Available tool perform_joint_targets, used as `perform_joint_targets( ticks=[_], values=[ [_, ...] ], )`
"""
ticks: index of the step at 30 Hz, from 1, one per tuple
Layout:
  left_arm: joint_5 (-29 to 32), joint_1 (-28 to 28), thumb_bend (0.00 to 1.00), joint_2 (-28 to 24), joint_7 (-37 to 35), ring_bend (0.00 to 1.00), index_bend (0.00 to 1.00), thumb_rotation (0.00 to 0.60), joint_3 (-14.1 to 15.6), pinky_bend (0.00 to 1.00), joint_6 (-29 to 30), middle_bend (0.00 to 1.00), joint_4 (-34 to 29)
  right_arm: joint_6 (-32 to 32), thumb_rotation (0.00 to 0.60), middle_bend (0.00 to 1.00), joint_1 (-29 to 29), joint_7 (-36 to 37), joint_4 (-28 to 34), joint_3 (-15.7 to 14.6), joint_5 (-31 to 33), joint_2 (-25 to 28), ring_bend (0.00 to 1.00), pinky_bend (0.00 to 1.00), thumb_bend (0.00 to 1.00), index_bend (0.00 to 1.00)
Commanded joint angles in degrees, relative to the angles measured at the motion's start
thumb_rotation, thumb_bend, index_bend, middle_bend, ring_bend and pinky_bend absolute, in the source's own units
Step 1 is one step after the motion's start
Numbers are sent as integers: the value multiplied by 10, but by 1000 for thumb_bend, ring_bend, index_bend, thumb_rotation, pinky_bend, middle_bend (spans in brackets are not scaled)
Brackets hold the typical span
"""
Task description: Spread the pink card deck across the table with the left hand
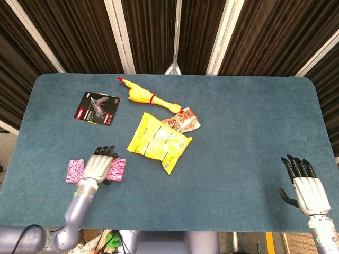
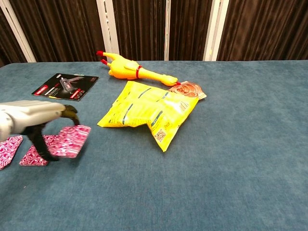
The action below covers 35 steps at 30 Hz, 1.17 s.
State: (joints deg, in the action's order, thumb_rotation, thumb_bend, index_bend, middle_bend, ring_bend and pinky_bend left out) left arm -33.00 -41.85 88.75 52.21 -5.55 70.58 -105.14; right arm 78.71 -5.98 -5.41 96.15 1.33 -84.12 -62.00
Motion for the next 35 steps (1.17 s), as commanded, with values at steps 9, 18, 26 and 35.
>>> perform_joint_targets(
  ticks=[9, 18, 26, 35],
  values=[
    [69, -32, 166, 46, 54, 0, 0, 600, -15, 0, 37, 0, 13, -1, 600, 0, 0, 2, -1, 1, 1, 0, 0, 28, 363, 0],
    [7, -4, 165, -5, -1, 0, 0, 600, -6, 0, 61, 0, -44, 1, 600, 0, 0, 0, -2, 1, 1, 1, 0, 28, 363, 0],
    [-306, 128, 165, -138, -185, 0, 0, 600, 140, 0, 157, 0, -47, 6, 600, 0, 1, -7, -6, 0, -3, -3, 0, 27, 363, 0],
    [-484, 261, 165, -206, -357, 0, 0, 600, 230, 0, 279, 0, 90, 9, 600, 0, 3, -25, -4, 4, 5, -8, 0, 28, 362, 0]
  ],
)
